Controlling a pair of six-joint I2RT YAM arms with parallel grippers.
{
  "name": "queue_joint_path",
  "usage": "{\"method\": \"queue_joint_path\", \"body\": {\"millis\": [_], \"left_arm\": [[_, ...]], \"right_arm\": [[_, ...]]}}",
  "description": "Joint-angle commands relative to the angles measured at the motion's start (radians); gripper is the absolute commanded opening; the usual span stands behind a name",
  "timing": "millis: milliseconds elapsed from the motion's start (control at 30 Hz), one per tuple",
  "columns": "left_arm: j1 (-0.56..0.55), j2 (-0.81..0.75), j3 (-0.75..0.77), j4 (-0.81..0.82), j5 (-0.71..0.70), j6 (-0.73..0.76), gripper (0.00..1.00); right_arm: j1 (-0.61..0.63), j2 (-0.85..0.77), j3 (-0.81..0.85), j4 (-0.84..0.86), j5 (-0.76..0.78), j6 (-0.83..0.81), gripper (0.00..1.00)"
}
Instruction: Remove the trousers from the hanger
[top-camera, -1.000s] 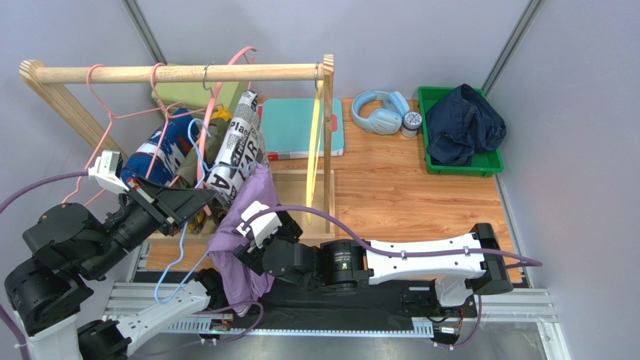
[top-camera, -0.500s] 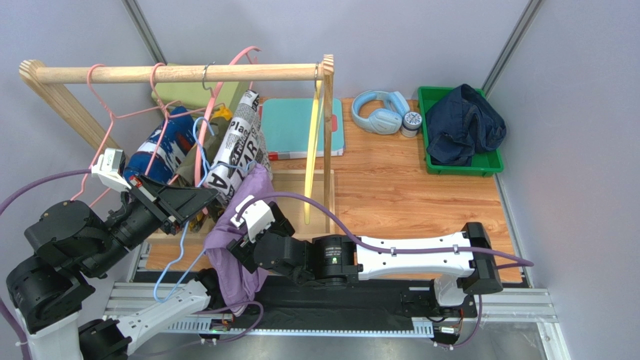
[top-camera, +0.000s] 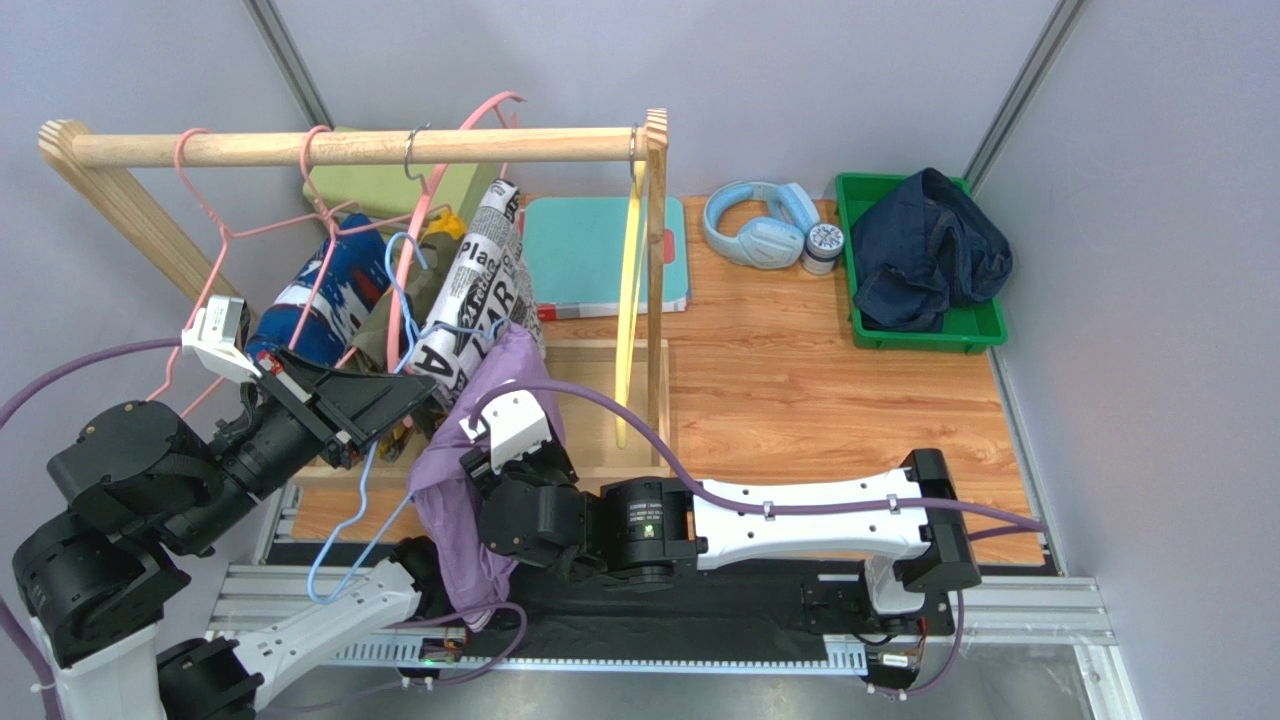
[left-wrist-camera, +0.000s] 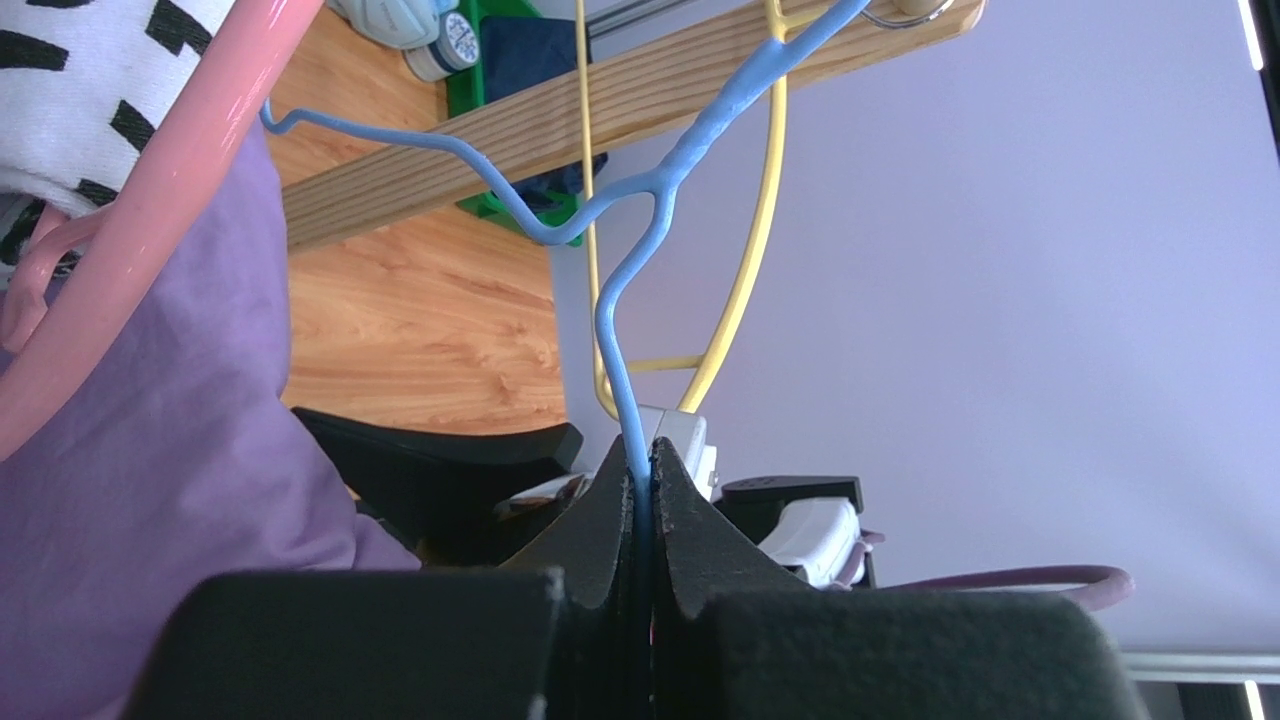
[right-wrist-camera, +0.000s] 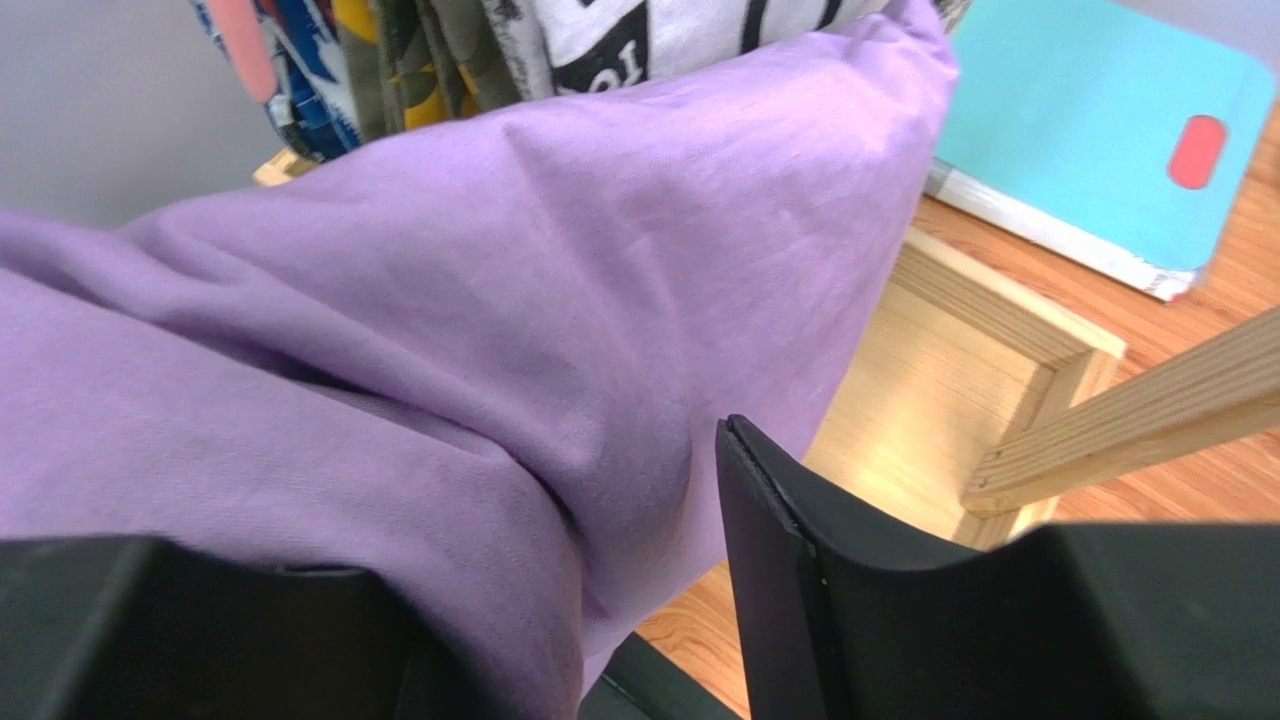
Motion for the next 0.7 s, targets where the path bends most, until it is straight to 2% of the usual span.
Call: {"method": "queue_joint_path", "body": {"millis": [0, 67, 200, 300, 367, 433, 533, 567, 667], "left_arm": [[-0.003, -0.007, 0.026, 0.133, 0.016, -0.008, 0.0], [-0.003, -0.006, 0.026, 0.133, 0.021, -0.008, 0.0], [-0.004, -0.004, 0.023, 0.133, 0.021, -0.01, 0.0], [-0.003, -0.004, 0.025, 0.133, 0.025, -0.011, 0.0], [-0.003, -0.006, 0.026, 0.135, 0.027, -0.01, 0.0], [-0.003, -0.01, 0.023, 0.132, 0.027, -0.011, 0.0], [-0.004, -0.017, 0.019, 0.13, 0.03, -0.01, 0.0], [-0.003, -0.017, 0.019, 0.129, 0.03, -0.008, 0.0], [-0.004, -0.024, 0.013, 0.125, 0.025, -0.004, 0.0]], "right_arm": [[0.004, -0.001, 0.017, 0.1, 0.122, -0.06, 0.56], [0.012, 0.011, 0.017, 0.163, 0.113, -0.108, 0.59], [0.035, 0.04, 0.034, 0.264, 0.087, -0.235, 0.73], [0.049, 0.077, 0.074, 0.298, 0.116, -0.31, 0.76], [0.049, 0.1, 0.097, 0.312, 0.154, -0.341, 0.74], [0.049, 0.108, 0.094, 0.367, 0.165, -0.41, 0.68], [0.049, 0.105, 0.089, 0.419, 0.202, -0.46, 0.49], [0.047, 0.102, 0.085, 0.425, 0.208, -0.48, 0.39], [0.046, 0.09, 0.079, 0.438, 0.205, -0.508, 0.24]]}}
